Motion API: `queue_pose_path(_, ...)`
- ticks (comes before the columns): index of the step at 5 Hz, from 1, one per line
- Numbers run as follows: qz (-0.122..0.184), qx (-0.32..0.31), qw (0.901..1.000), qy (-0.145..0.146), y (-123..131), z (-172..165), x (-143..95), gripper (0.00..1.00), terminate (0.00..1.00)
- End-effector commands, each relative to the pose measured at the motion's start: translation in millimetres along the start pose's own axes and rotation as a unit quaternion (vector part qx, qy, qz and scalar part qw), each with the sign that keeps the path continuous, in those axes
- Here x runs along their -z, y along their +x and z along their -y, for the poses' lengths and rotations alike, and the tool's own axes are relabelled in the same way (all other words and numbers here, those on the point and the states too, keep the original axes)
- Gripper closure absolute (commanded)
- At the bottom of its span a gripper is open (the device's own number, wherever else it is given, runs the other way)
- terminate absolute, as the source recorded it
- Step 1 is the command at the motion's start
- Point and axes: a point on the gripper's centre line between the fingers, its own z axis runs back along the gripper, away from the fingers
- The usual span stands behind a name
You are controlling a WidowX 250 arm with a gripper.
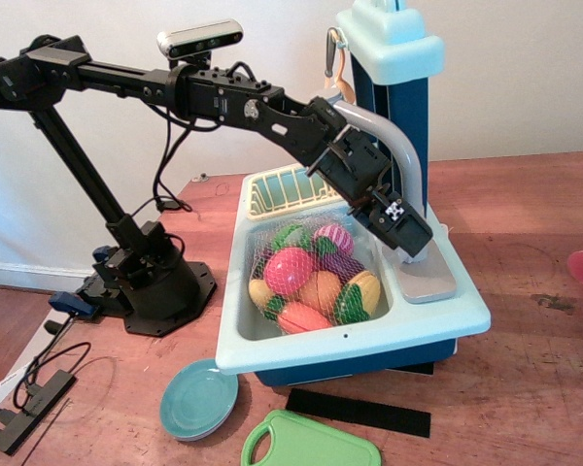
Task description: Turn lever vertical to front
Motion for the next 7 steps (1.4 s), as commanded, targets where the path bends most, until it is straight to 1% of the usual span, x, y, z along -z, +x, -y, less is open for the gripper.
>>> queue_pose_path(1,0.009,0.000,1.0000,0.000,6,-8,-1,0.00,0.00)
queue_pose_path(2,0.007,0.002,1.0000,0.002,6,-11,-3,0.00,0.00)
queue_pose_path(4,0.004,-0.007,1.0000,0.001,-2,-22,1,0.00,0.00)
queue_pose_path(5,0.011,-0.009,0.9998,0.013,0,-30,-12,0.00,0.00)
queue_pose_path(6,0.025,-0.015,0.9994,0.020,1,-37,-13,0.00,0.00)
queue_pose_path(7,0.032,-0.025,0.9990,0.018,-2,-44,-10,0.00,0.00)
